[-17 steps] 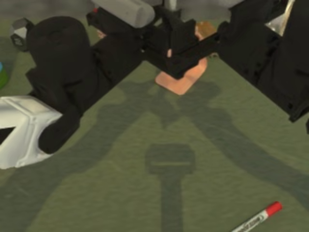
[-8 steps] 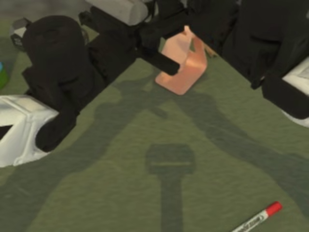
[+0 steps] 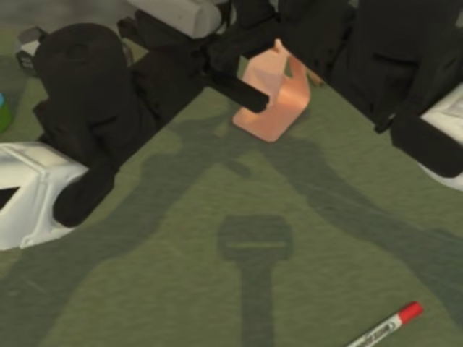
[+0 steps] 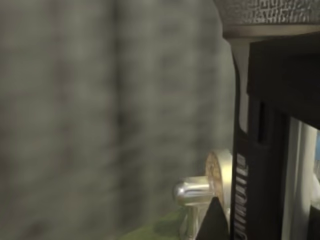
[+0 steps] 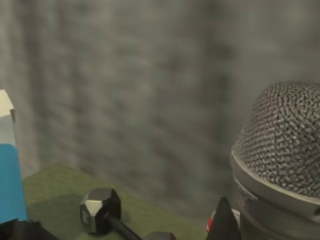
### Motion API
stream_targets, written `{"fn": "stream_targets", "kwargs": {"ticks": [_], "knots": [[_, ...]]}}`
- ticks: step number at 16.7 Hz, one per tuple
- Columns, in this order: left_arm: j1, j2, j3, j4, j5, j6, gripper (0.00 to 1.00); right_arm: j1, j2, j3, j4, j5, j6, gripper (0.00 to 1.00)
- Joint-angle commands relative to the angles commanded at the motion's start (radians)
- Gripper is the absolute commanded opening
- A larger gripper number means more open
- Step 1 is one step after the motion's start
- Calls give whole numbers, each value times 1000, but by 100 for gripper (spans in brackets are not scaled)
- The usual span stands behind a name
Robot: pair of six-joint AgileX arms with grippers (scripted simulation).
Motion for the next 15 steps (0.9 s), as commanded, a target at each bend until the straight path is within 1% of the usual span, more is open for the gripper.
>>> {"fn": "stream_targets", "kwargs": {"ticks": [6,7,15], "knots": [[0,0,0,0,0,0,0,0,0,0,0,0,0,2],[0,0,0,0,0,0,0,0,0,0,0,0,0,0],[0,0,0,0,0,0,0,0,0,0,0,0,0,0]]}}
